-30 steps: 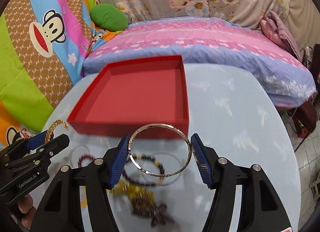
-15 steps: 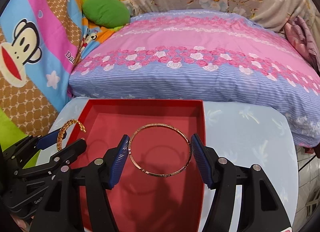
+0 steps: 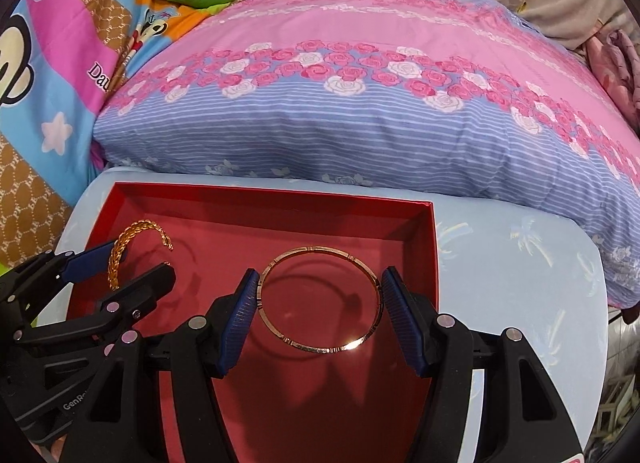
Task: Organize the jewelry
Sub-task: 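Carry both bangles into the red box and open both grippers, then withdraw both grippers from the red box back over the bracelets, then move right gripper to the black bead bracelet with gold spacers, then close right gripper on the black bead bracelet and lift it, then carry the black bead bracelet into the red box and open right gripper, then withdraw right gripper from the red box, then close left gripper on the yellow bead bracelet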
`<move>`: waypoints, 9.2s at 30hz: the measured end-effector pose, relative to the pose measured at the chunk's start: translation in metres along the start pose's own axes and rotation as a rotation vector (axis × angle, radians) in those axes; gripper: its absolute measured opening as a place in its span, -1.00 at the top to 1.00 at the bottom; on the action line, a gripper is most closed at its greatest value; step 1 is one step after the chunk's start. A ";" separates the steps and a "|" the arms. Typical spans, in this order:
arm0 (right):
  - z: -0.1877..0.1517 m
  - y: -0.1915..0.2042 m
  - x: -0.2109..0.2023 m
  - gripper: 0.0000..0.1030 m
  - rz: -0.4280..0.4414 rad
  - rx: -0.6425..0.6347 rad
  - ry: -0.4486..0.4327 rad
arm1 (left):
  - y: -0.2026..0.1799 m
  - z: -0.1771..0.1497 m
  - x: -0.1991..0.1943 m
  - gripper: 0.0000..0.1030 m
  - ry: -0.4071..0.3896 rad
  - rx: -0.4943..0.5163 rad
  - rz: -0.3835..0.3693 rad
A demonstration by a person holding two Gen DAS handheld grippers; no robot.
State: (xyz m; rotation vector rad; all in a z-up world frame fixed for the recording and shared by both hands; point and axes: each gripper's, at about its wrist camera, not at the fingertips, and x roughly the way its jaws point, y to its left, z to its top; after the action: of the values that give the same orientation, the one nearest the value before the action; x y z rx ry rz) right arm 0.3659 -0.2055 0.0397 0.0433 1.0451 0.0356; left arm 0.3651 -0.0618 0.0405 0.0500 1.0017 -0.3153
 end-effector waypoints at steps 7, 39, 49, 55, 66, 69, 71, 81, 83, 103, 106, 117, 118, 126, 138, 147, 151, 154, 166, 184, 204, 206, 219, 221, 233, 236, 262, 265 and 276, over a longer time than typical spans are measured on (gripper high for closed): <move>0.000 -0.002 -0.003 -0.19 -0.003 0.009 -0.013 | 0.002 0.004 -0.003 -0.24 -0.028 0.006 0.037; -0.236 0.047 -0.194 -0.45 -0.023 -0.056 -0.225 | -0.016 -0.201 -0.168 -0.45 -0.124 -0.053 0.024; -0.307 0.032 -0.178 -0.45 -0.053 0.035 -0.159 | -0.017 -0.269 -0.155 -0.45 -0.097 -0.060 0.124; -0.324 0.016 -0.169 -0.45 -0.039 0.107 -0.127 | -0.013 -0.282 -0.145 -0.33 -0.088 -0.086 0.149; -0.327 0.011 -0.165 -0.45 -0.040 0.133 -0.131 | -0.017 -0.287 -0.141 0.32 -0.108 -0.065 0.160; -0.325 0.010 -0.166 -0.45 -0.041 0.135 -0.135 | -0.015 -0.287 -0.142 0.62 -0.113 -0.073 0.147; -0.321 0.010 -0.166 -0.45 -0.043 0.134 -0.141 | -0.013 -0.287 -0.142 0.83 -0.113 -0.083 0.136; -0.279 0.009 -0.150 -0.41 -0.066 0.129 -0.181 | -0.012 -0.281 -0.138 0.85 -0.119 -0.083 0.133; -0.271 0.010 -0.143 -0.38 -0.073 0.122 -0.184 | -0.012 -0.280 -0.137 0.85 -0.122 -0.083 0.133; -0.259 0.023 -0.107 0.57 -0.106 0.094 -0.151 | -0.010 -0.279 -0.135 0.85 -0.126 -0.087 0.127; -0.262 0.022 -0.109 0.80 -0.105 0.102 -0.148 | -0.010 -0.279 -0.136 0.85 -0.126 -0.091 0.123; -0.284 0.015 -0.132 0.86 -0.090 0.138 -0.158 | -0.012 -0.280 -0.136 0.85 -0.126 -0.086 0.135; -0.287 0.015 -0.135 0.86 -0.088 0.142 -0.159 | -0.012 -0.280 -0.136 0.85 -0.126 -0.086 0.136; -0.303 0.012 -0.146 0.89 -0.084 0.148 -0.146 | -0.012 -0.279 -0.136 0.85 -0.126 -0.085 0.137; -0.293 0.010 -0.139 0.34 -0.095 0.145 -0.153 | -0.012 -0.279 -0.135 0.84 -0.125 -0.083 0.140; -0.291 0.011 -0.127 0.85 -0.112 0.142 -0.130 | -0.012 -0.279 -0.135 0.85 -0.125 -0.082 0.141; -0.292 0.012 -0.131 0.85 -0.108 0.147 -0.138 | -0.013 -0.279 -0.135 0.85 -0.124 -0.073 0.146; -0.293 0.011 -0.140 0.85 -0.104 0.153 -0.159 | -0.014 -0.279 -0.136 0.85 -0.120 -0.072 0.140; -0.265 0.015 -0.187 0.85 -0.071 0.120 -0.266 | -0.018 -0.259 -0.163 0.85 -0.142 -0.073 0.086; -0.130 0.025 -0.188 0.85 0.020 0.024 -0.341 | -0.026 -0.115 -0.182 0.86 -0.285 0.032 0.024; -0.070 0.009 -0.049 0.85 0.044 0.091 -0.131 | -0.002 -0.052 -0.039 0.86 -0.079 -0.030 -0.045; -0.073 0.004 -0.044 0.84 0.024 0.095 -0.120 | -0.001 -0.056 -0.034 0.86 -0.069 -0.029 -0.029; -0.098 0.002 -0.076 0.19 -0.029 0.066 -0.202 | 0.005 -0.070 -0.055 0.19 -0.144 -0.028 0.012; -0.105 0.002 -0.087 0.14 -0.027 0.061 -0.220 | 0.007 -0.074 -0.063 0.19 -0.156 -0.024 0.018; -0.152 0.013 -0.139 0.09 -0.043 0.035 -0.283 | 0.022 -0.122 -0.118 0.19 -0.191 -0.054 0.020; -0.168 0.019 -0.150 0.09 -0.058 0.017 -0.293 | 0.025 -0.141 -0.127 0.19 -0.182 -0.054 0.034; -0.227 0.035 -0.145 0.07 0.044 0.075 -0.188 | 0.017 -0.216 -0.102 0.41 -0.044 -0.040 0.045; -0.240 0.045 -0.136 0.07 0.055 0.055 -0.152 | 0.015 -0.218 -0.103 0.49 -0.049 -0.037 0.049; -0.248 0.086 -0.118 0.08 0.115 -0.022 -0.109 | 0.019 -0.223 -0.106 0.85 -0.047 -0.061 0.038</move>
State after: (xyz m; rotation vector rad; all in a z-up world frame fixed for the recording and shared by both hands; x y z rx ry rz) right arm 0.0911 -0.1210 0.0219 0.0846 0.9325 0.1477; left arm 0.1350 0.0227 0.0068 0.0061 0.9623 -0.2502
